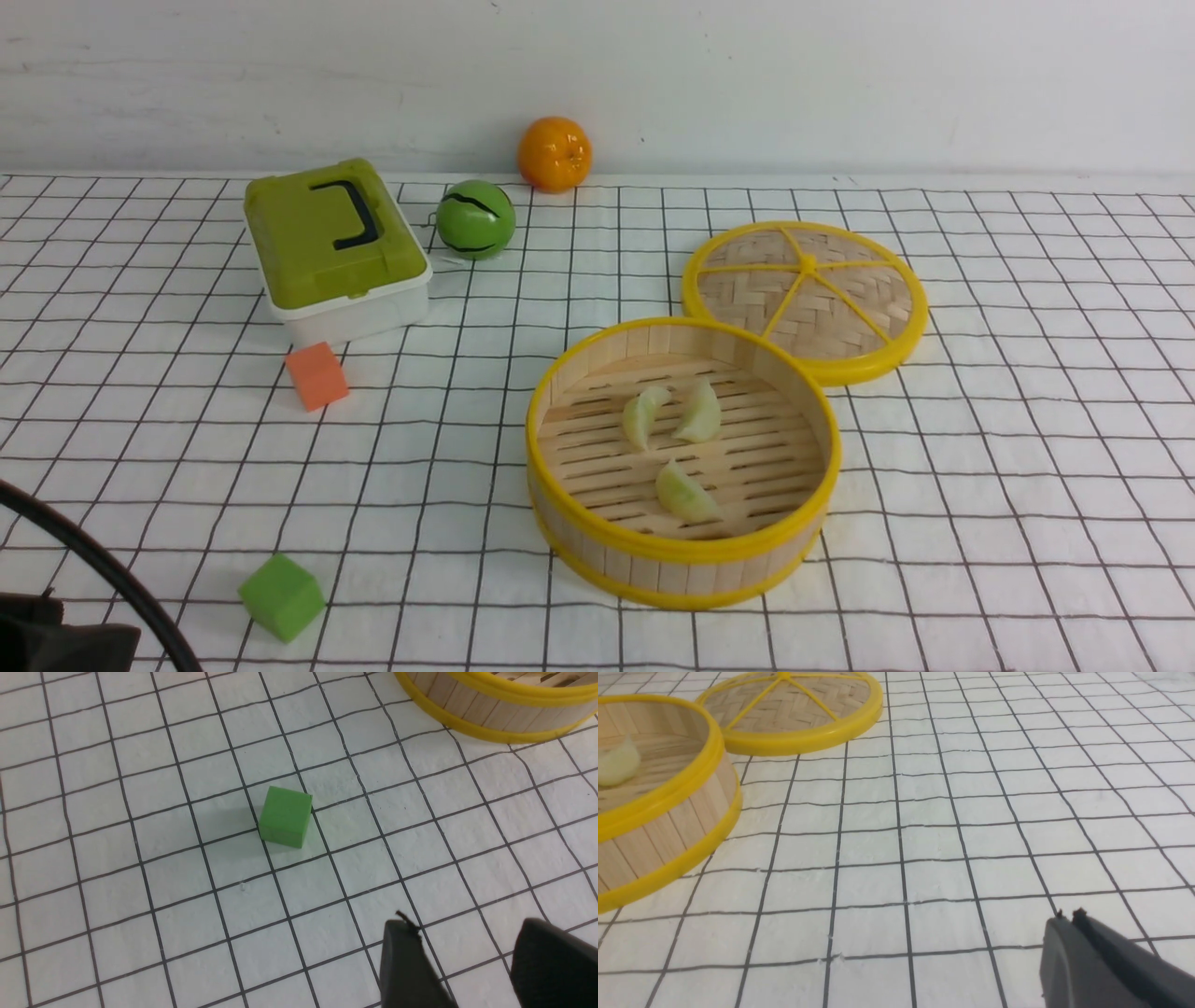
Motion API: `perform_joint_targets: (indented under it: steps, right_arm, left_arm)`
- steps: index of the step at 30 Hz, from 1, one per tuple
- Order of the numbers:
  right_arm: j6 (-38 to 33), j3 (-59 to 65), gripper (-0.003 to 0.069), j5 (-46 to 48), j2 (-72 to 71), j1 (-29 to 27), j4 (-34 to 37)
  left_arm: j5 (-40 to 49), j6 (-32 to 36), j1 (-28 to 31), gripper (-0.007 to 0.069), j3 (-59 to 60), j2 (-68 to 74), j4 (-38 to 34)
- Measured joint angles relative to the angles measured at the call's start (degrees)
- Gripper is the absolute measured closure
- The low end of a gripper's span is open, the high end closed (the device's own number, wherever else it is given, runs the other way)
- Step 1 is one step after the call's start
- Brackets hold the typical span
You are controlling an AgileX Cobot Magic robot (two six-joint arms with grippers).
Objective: Put the dumplings into the steamer on the table with the white tablecloth.
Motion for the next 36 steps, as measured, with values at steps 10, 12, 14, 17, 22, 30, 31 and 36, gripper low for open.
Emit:
perform_joint_targets:
  steps: [10, 12, 14, 17, 22, 30, 31, 36]
  right_arm:
    - [0.0, -0.2, 0.068, 0.9, 0.0, 0.3, 0.0]
    - [0.0, -0.2, 0.0678, 0.9, 0.0, 0.3, 0.0]
    - [0.0, -0.2, 0.0676, 0.9, 0.0, 0.3, 0.0]
    - [0.0, -0.2, 0.0675, 0.9, 0.0, 0.3, 0.0]
    - [0.0, -0.2, 0.0671, 0.9, 0.0, 0.3, 0.0]
    - [0.0, -0.2, 0.0663, 0.9, 0.0, 0.3, 0.0]
    - [0.0, -0.2, 0.0663, 0.9, 0.0, 0.3, 0.0]
    - [0.0, -0.2, 0.0663, 0.9, 0.0, 0.3, 0.0]
  left_arm:
    - [0.0, 0.0, 0.0, 0.0308, 0.0, 0.0, 0.0]
    - [0.0, 0.0, 0.0, 0.0308, 0.0, 0.0, 0.0]
    - [0.0, 0.0, 0.0, 0.0308, 0.0, 0.0, 0.0]
    - [0.0, 0.0, 0.0, 0.0308, 0.0, 0.0, 0.0]
    - [0.0, 0.0, 0.0, 0.0308, 0.0, 0.0, 0.0]
    - [0.0, 0.0, 0.0, 0.0308, 0.0, 0.0, 0.0]
    - [0.0, 0.0, 0.0, 0.0308, 0.0, 0.0, 0.0]
    - [-1.1, 0.0, 0.0, 0.0314, 1.1, -0.1, 0.1]
